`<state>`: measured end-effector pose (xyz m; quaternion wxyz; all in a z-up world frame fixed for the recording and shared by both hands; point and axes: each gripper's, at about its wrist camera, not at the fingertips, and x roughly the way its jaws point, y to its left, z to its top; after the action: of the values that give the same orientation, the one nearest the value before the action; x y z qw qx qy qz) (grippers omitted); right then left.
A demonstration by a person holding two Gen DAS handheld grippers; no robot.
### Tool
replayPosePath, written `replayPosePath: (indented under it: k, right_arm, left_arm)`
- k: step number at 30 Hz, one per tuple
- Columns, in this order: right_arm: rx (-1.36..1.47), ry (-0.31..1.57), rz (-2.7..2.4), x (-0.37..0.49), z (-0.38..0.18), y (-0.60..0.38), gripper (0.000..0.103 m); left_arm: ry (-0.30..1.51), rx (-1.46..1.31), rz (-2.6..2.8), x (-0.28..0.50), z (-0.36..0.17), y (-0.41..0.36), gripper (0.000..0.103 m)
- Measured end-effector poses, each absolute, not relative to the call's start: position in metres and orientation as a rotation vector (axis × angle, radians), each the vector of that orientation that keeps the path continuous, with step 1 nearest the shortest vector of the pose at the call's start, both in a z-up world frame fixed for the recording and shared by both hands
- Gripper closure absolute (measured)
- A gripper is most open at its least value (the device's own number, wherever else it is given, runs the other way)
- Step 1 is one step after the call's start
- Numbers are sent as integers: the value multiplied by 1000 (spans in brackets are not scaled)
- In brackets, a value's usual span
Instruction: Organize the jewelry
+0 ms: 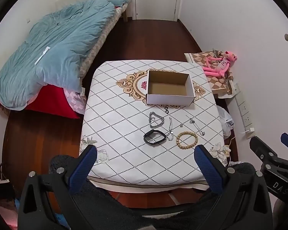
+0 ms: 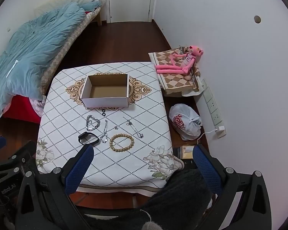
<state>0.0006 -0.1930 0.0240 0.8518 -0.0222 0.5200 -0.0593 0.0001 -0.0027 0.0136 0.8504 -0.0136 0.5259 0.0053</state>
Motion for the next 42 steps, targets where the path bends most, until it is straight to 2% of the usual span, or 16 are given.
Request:
replayPosePath:
  k: [42]
  right_arm:
    - [-48, 1057, -120, -6, 34, -193, 0]
  left_arm:
    - [1078, -33, 2, -7, 25, -1, 0]
